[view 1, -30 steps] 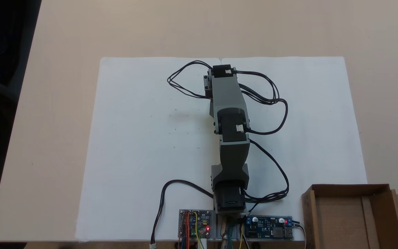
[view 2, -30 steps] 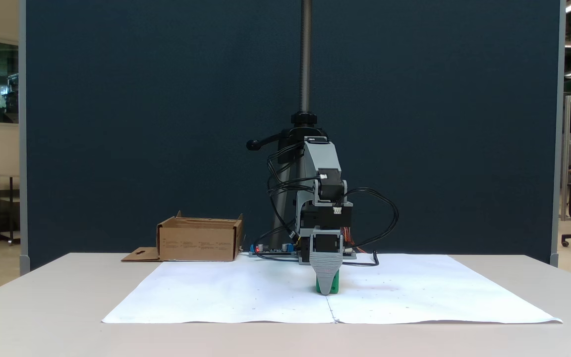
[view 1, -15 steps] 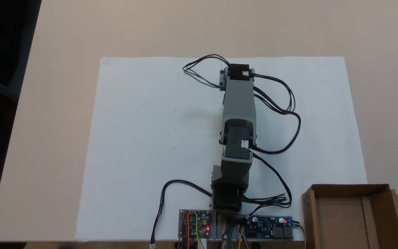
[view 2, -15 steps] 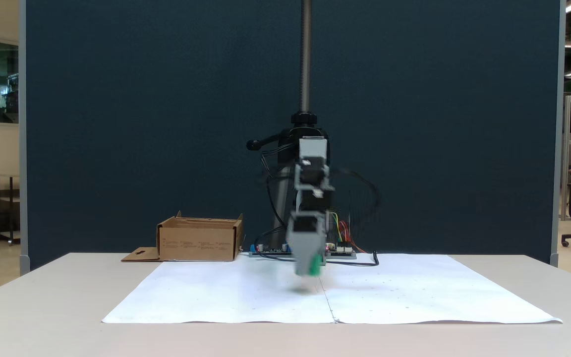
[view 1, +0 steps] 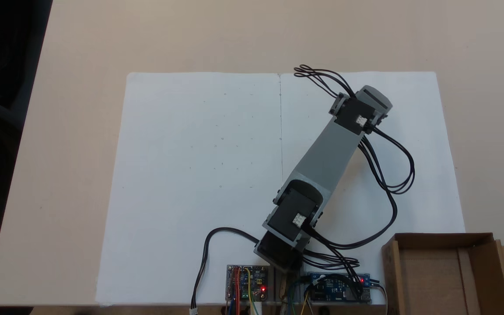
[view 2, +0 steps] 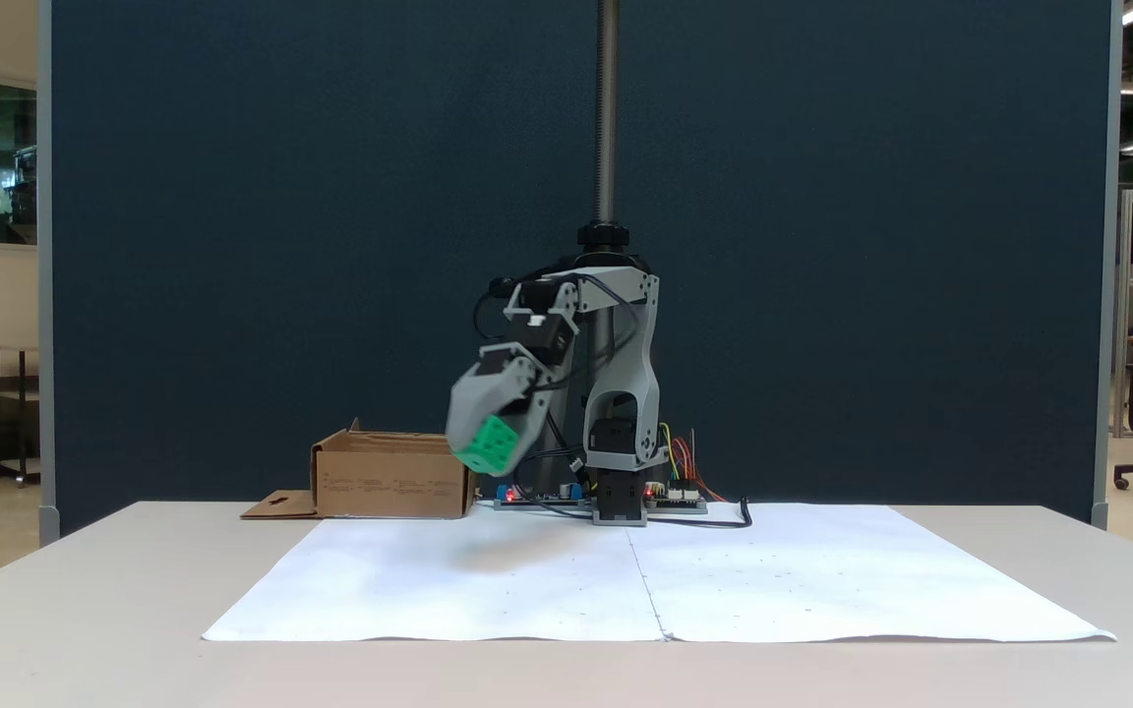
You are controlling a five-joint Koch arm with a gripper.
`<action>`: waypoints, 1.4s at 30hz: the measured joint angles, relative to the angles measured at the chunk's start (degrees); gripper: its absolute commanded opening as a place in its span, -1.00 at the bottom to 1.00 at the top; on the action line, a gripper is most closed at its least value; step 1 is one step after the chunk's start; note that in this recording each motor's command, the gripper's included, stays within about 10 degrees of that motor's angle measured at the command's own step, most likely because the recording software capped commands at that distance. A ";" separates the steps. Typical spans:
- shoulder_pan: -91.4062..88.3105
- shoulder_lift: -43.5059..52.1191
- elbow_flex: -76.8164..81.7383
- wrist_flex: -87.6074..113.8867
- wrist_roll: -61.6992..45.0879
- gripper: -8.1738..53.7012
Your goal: Grasp a green dice and put it in the bin.
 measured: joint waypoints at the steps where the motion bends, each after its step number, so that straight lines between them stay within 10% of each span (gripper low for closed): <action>1: 1.93 0.62 0.00 0.00 -0.53 -0.35; 42: 69.52 -5.80 3.34 -10.11 -25.93 -0.35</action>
